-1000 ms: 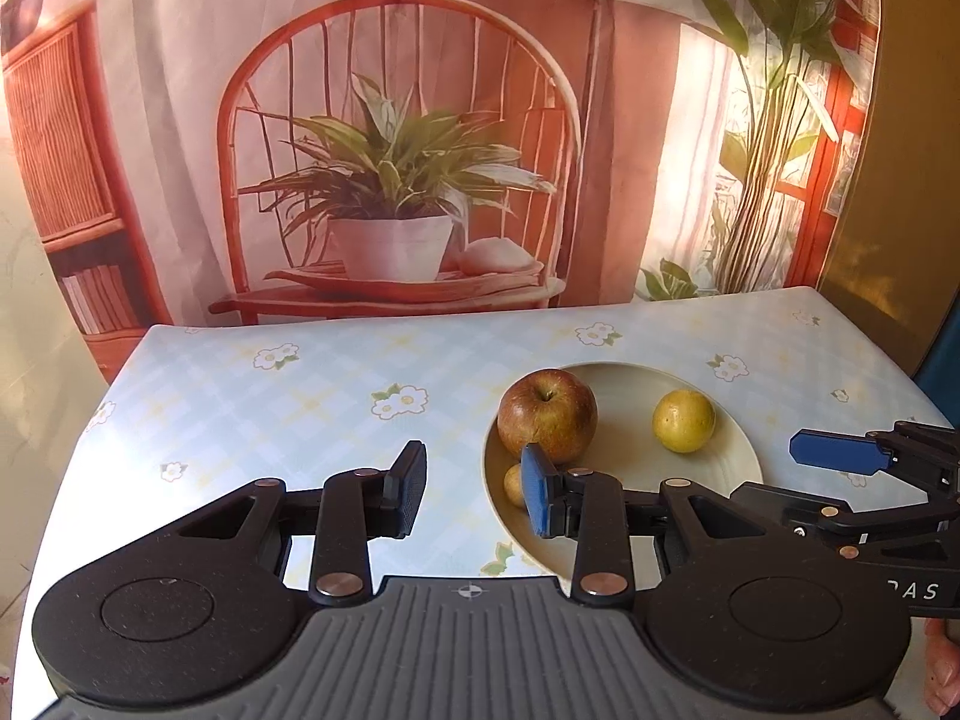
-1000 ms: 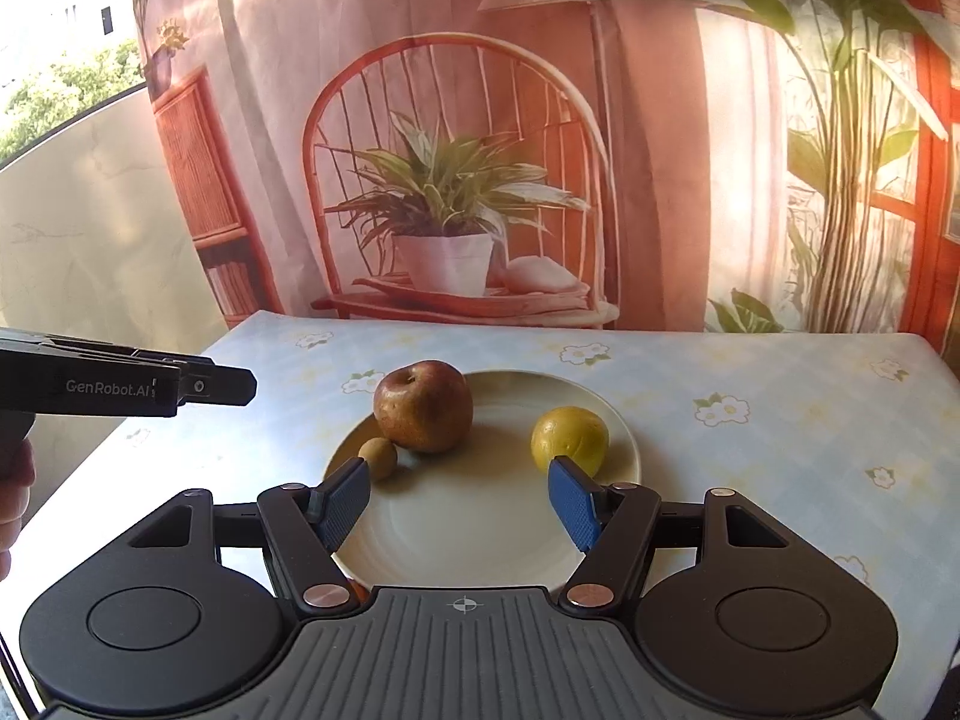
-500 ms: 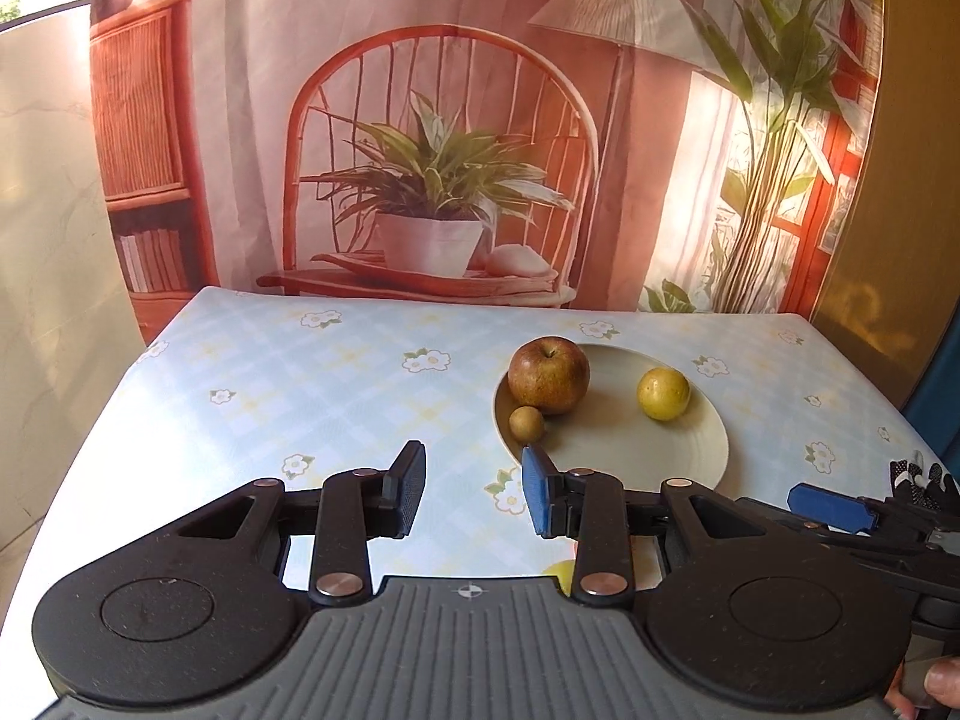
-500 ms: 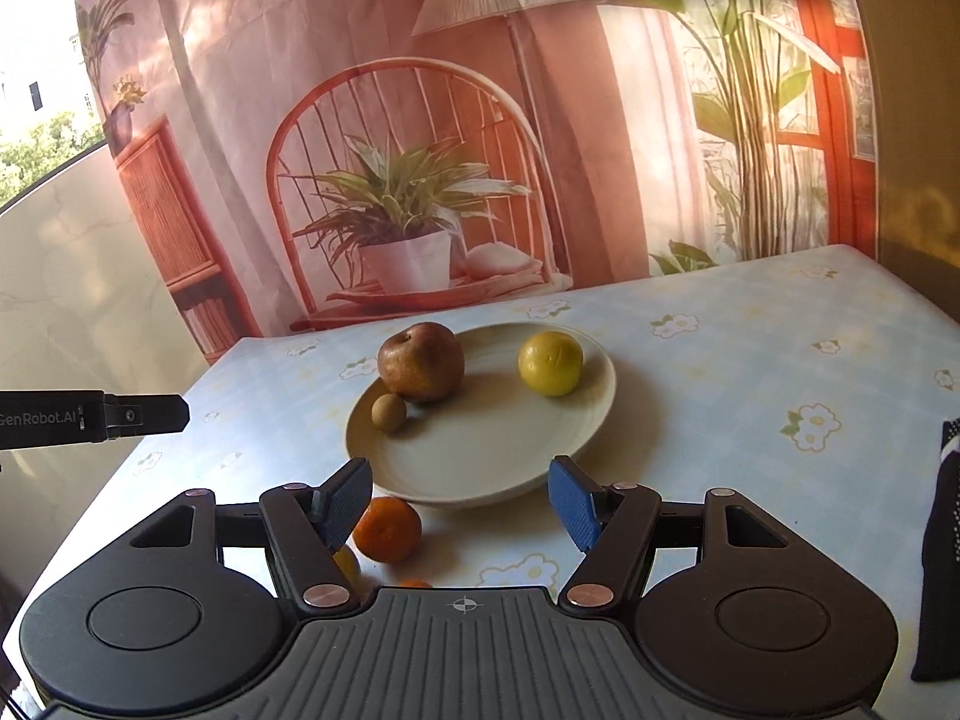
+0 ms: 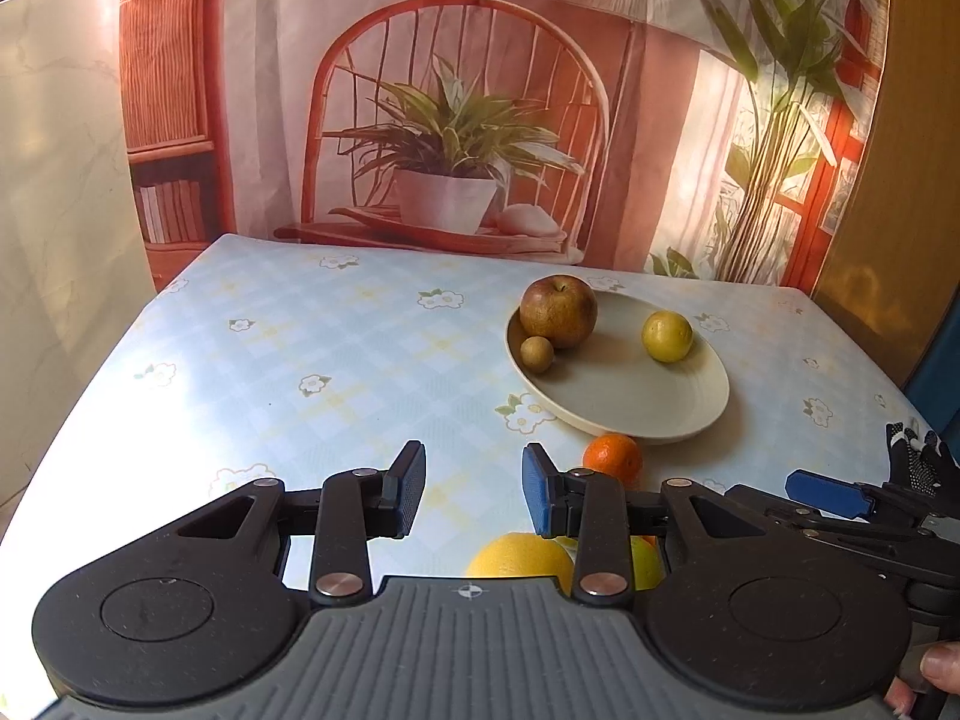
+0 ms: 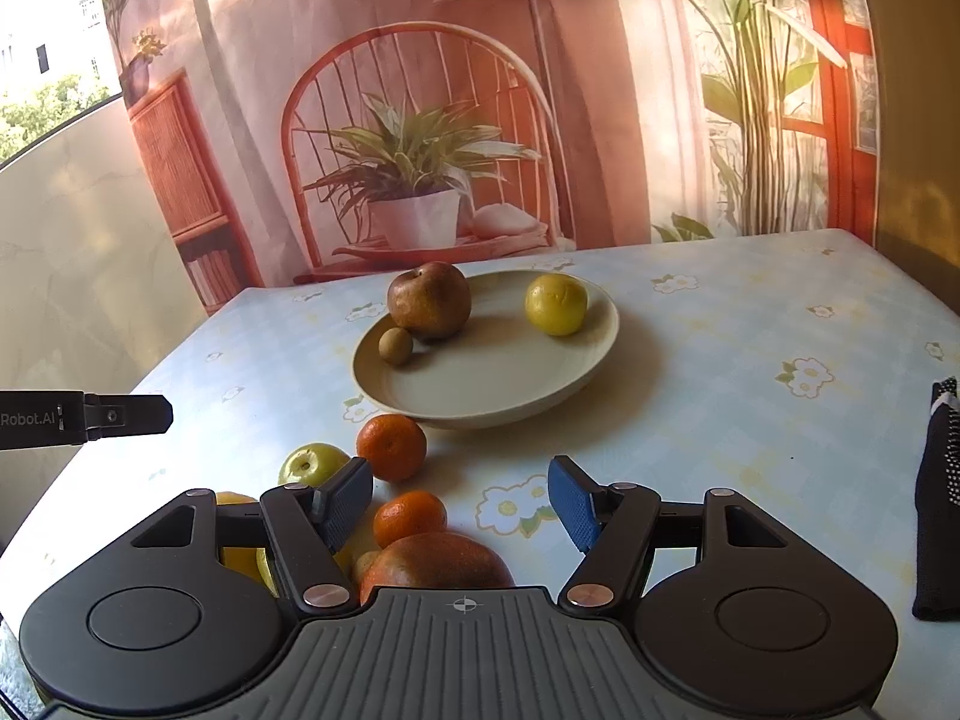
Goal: Organize fruits
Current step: 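Move the right tool to the large yellow lemon on the table, then close the right tool on the large yellow lemon, then carry the lemon with the right tool and lower it onto the plate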
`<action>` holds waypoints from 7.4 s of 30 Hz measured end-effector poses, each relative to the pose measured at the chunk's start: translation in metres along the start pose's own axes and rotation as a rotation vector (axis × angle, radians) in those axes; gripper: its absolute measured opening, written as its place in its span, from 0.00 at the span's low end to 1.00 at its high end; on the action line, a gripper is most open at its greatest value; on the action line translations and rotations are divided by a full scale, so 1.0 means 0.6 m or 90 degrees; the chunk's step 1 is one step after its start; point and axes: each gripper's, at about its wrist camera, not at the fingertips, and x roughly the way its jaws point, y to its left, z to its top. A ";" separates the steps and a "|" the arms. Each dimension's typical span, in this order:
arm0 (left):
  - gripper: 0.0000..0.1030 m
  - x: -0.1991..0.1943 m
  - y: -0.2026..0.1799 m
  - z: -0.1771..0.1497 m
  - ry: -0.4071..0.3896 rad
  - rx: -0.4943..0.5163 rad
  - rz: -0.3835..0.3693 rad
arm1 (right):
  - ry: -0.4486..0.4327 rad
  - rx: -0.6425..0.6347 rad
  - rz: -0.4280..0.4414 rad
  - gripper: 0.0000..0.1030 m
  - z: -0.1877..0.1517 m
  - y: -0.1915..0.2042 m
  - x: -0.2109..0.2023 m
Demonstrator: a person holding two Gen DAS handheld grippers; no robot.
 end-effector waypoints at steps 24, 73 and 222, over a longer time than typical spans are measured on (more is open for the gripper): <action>0.36 -0.002 0.032 -0.016 0.046 -0.043 -0.041 | 0.013 -0.042 0.037 0.60 -0.006 0.022 -0.019; 0.36 -0.036 0.212 -0.011 -0.023 -0.155 0.021 | 0.306 -0.398 0.155 0.51 0.056 0.277 0.146; 0.39 0.271 0.022 0.141 0.121 -0.133 -0.203 | 0.211 -0.158 0.136 0.48 0.157 0.046 0.283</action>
